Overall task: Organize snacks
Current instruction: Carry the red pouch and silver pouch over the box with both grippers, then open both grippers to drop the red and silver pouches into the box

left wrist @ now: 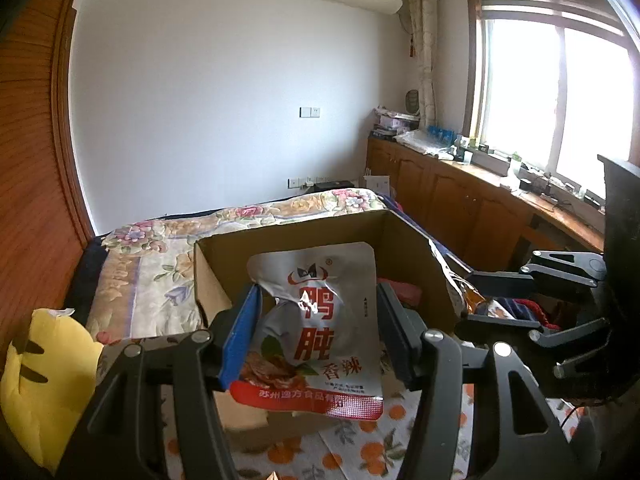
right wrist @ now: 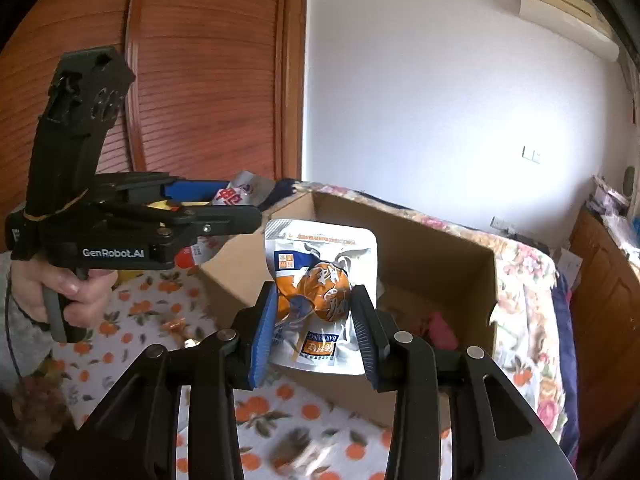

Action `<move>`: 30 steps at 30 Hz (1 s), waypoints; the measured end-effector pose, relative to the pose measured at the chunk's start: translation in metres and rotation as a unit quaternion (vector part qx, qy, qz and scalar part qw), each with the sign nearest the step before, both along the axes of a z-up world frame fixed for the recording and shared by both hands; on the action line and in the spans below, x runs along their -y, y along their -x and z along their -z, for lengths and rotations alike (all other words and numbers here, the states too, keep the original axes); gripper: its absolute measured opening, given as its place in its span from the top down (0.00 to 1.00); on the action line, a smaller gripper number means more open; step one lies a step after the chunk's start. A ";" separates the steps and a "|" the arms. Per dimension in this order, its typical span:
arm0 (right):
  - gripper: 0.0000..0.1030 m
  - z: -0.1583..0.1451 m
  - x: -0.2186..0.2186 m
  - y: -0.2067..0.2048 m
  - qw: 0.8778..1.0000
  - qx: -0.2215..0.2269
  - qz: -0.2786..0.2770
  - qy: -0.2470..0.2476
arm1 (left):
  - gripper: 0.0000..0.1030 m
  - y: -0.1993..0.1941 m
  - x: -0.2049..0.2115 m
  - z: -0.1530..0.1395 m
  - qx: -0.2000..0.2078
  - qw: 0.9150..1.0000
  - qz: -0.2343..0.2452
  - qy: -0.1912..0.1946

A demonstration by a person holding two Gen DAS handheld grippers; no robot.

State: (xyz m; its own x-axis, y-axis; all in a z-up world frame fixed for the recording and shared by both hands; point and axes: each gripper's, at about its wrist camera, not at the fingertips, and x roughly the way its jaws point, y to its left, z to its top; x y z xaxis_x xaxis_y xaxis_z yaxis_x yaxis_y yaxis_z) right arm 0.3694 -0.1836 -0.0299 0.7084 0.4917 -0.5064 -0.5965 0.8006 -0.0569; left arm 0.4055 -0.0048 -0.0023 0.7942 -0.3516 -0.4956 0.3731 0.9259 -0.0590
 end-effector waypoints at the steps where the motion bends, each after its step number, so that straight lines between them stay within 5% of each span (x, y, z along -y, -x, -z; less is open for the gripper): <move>1: 0.64 0.002 -0.001 -0.007 1.000 0.000 0.002 0.004 | 0.44 -0.007 0.001 0.002 -0.002 1.000 -0.001 -0.001; 22: 0.62 0.062 0.009 -0.080 0.997 -0.060 0.048 0.015 | 0.42 -0.053 0.028 0.066 -0.072 0.997 0.009 -0.025; 26: 0.51 0.061 0.010 -0.082 0.996 -0.068 0.059 0.011 | 0.41 -0.049 0.032 0.066 -0.072 0.997 0.013 -0.030; 30: 0.51 0.058 0.011 -0.079 0.995 -0.074 0.065 0.007 | 0.35 -0.046 0.032 0.063 -0.066 0.997 0.015 -0.032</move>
